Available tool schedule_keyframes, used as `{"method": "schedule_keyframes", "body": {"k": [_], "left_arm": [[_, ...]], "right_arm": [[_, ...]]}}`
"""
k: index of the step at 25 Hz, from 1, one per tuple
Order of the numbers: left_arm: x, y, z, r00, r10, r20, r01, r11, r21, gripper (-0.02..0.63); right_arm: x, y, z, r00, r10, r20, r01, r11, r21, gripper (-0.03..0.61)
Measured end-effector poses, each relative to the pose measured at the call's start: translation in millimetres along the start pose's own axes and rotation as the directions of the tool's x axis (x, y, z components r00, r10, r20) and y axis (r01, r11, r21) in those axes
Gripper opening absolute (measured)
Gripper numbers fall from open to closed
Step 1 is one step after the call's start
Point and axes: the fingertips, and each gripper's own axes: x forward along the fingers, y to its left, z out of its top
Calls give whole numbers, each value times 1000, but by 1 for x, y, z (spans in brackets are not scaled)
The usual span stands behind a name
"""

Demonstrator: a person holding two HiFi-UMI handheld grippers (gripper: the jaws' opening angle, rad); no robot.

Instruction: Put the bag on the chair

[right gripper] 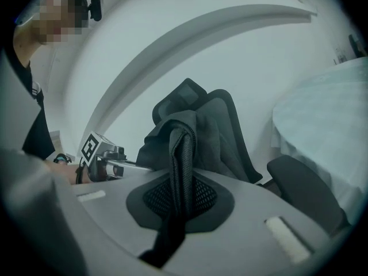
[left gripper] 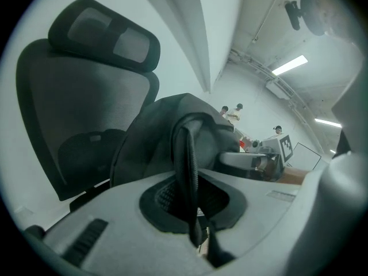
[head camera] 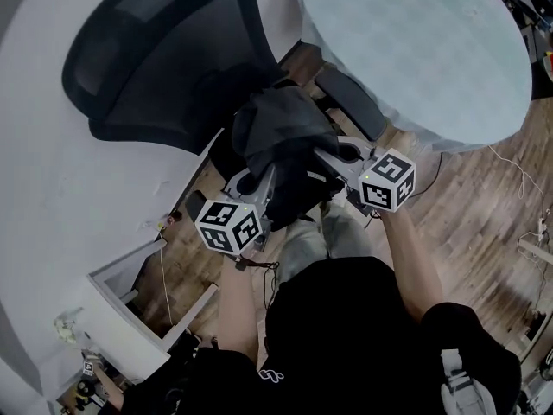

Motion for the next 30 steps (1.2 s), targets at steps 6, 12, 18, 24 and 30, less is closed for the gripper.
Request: {"method": "schedule_keyframes", "body": {"k": [6, 12, 18, 24, 30], "left_arm": [[33, 38, -17, 996, -48, -80, 44, 997, -59, 15], [65, 77, -10, 991, -83, -109, 74, 993, -87, 15], [110, 113, 5, 988, -82, -132, 71, 994, -84, 17], [156, 156, 25, 984, -109, -142, 94, 990, -107, 15], [184, 179, 29, 983, -66, -173, 49, 994, -99, 21]], "right_arm": [[24, -33, -26, 994, -82, -72, 87, 994, 72, 28], [55, -67, -29, 985, -137, -100, 146, 986, 86, 29], [78, -110, -27, 975, -198, -97, 210, 969, 133, 31], [110, -150, -19, 974, -215, -78, 225, 958, 179, 31], [127, -180, -18, 944, -317, -87, 329, 918, 220, 35]]}}
